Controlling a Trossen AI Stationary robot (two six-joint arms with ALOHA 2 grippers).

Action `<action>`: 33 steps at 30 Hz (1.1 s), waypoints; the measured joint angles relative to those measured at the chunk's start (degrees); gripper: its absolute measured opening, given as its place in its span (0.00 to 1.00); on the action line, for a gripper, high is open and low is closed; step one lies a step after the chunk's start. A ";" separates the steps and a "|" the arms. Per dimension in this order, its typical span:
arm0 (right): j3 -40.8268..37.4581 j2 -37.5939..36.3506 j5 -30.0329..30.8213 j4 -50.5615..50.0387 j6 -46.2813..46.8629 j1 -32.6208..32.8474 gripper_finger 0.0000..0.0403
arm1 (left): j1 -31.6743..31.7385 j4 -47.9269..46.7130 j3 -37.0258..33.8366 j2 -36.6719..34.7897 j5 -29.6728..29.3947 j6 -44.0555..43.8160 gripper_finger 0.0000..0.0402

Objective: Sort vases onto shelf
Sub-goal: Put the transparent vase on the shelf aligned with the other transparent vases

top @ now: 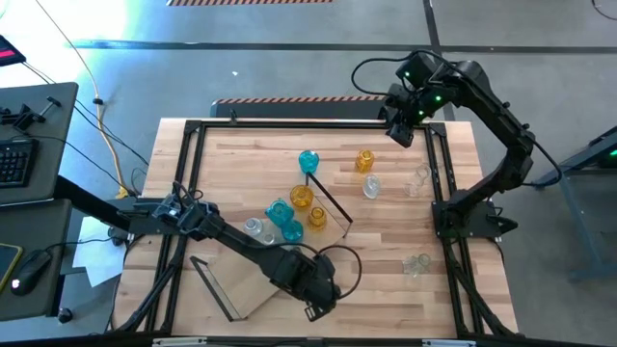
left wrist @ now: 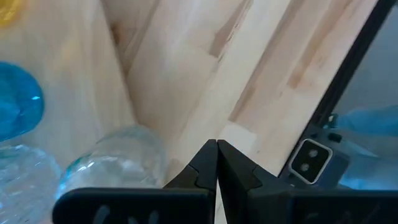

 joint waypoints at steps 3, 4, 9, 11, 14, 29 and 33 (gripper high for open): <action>0.00 0.00 0.00 0.00 0.00 -0.02 0.44 | 0.00 -1.34 0.00 0.00 -0.15 0.00 0.00; 0.00 0.00 0.00 0.00 0.00 -0.02 0.44 | -0.02 -1.98 0.00 0.00 -0.13 0.00 0.00; 0.00 0.00 0.00 0.00 -0.01 -0.02 0.44 | -0.02 -3.88 0.00 0.00 -0.11 0.02 0.00; 0.00 0.00 0.00 0.00 -0.02 -0.02 0.44 | -0.02 -4.96 0.00 0.00 -0.11 0.02 0.00; 0.00 0.00 0.00 0.00 -0.01 -0.02 0.44 | -0.02 -6.23 0.00 0.00 -0.09 0.04 0.00; 0.00 0.00 0.00 0.00 0.00 -0.02 0.44 | -0.02 -11.12 0.00 0.00 0.02 0.00 0.00; 0.00 0.00 -0.01 0.00 -0.01 -0.02 0.44 | -0.02 -11.69 -0.02 0.00 0.04 -0.02 0.00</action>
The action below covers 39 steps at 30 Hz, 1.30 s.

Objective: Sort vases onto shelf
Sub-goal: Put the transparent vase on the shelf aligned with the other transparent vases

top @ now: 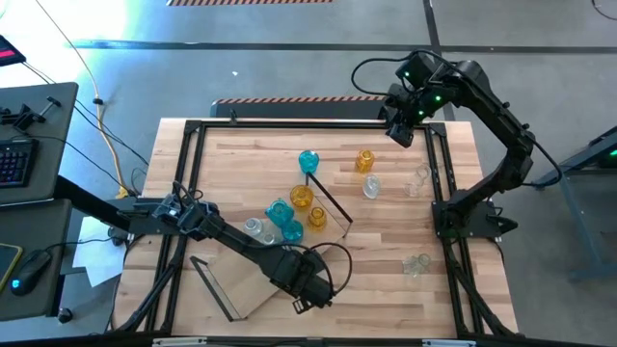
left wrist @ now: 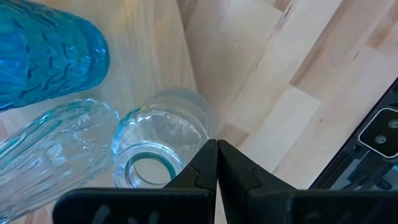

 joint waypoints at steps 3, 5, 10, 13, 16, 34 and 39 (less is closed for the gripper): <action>0.00 0.00 -0.01 0.00 -0.01 0.00 0.44 | 0.00 -0.07 0.00 0.00 0.00 0.00 0.00; 0.00 0.00 -0.01 0.00 -0.01 0.00 0.44 | 0.00 -0.09 0.00 0.00 0.00 0.01 0.00; 0.00 0.00 -0.01 -0.01 -0.01 0.00 0.44 | 0.00 -1.08 0.00 0.00 -0.02 -0.02 0.00; 0.00 0.00 -0.01 0.00 -0.01 0.00 0.44 | -0.01 -1.23 -0.02 0.00 -0.41 0.07 0.00; 0.00 0.00 -0.02 0.00 -0.01 0.00 0.44 | -0.01 -1.23 -0.02 0.00 -1.11 0.01 0.00; 0.00 0.00 -0.41 -0.04 -0.01 0.00 0.44 | 0.92 -1.19 -0.02 0.00 -5.90 0.14 0.00; 0.00 0.00 -0.41 -0.23 -0.01 0.00 0.44 | 0.86 -1.00 1.09 -0.06 -0.17 0.19 0.00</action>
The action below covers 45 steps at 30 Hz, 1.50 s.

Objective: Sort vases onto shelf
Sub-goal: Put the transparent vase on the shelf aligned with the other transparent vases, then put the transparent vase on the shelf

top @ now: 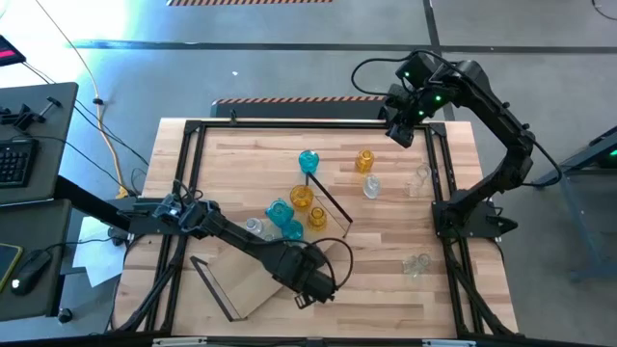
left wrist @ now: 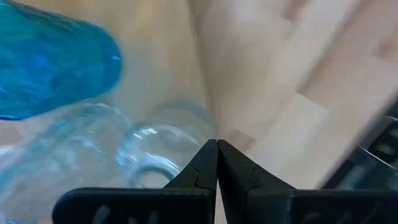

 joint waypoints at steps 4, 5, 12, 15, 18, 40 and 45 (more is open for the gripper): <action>0.00 0.00 -0.02 0.01 0.00 0.00 0.44 | -1.08 3.62 0.37 -1.69 -0.86 0.69 0.00; 0.00 0.00 0.00 0.01 0.00 0.00 0.44 | -1.18 4.68 0.41 -2.44 -1.87 0.75 0.00; 0.00 0.00 0.00 0.04 0.04 0.02 0.44 | -0.19 10.13 0.53 -11.08 -15.44 0.72 0.00; 0.00 -0.02 0.01 0.04 0.06 0.01 0.44 | 0.55 10.41 0.53 -16.09 -23.19 2.92 0.00; 0.00 -0.02 0.02 0.06 0.17 0.01 0.44 | 1.03 10.24 0.53 -22.55 -31.77 5.67 0.00; -19.41 0.00 -4.38 24.37 26.17 5.58 0.44 | 4.88 -0.12 -1.82 -55.26 -49.98 34.63 0.00; -20.88 0.02 -0.79 29.99 36.67 12.71 0.44 | 14.98 -0.20 -5.80 -60.87 -48.07 44.73 0.00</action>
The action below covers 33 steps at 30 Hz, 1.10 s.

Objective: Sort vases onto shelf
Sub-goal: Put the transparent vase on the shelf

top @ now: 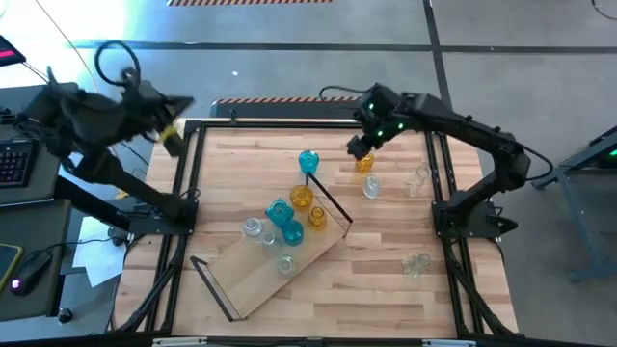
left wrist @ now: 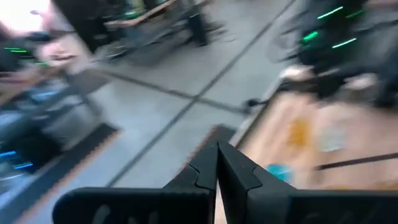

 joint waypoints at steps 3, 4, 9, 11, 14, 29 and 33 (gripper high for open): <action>0.98 0.02 5.08 0.55 5.13 5.14 0.44 | 6.50 -0.02 -2.93 -3.01 -0.44 4.56 0.00; 1.62 0.00 6.44 0.52 6.80 6.72 0.44 | 8.42 -0.09 -3.84 -3.69 -0.14 5.32 0.00; 4.77 -0.02 12.70 -0.97 14.21 14.51 0.44 | 15.41 0.03 -9.50 -7.58 9.10 4.62 0.00; 6.51 -0.02 15.94 -2.21 16.79 17.52 0.44 | 17.25 0.03 -13.51 -9.49 13.48 3.07 0.00; 9.33 -0.02 22.56 -4.54 20.09 21.88 0.44 | 19.24 0.01 -21.61 -12.55 15.22 0.64 0.00; 24.42 -3.15 38.47 -29.17 30.05 27.00 0.44 | 20.99 5.98 -55.05 -26.89 18.86 -18.73 0.00; 19.99 -6.26 38.58 -29.78 29.56 22.60 0.44 | 20.99 10.60 -59.45 -28.50 18.31 -18.56 0.00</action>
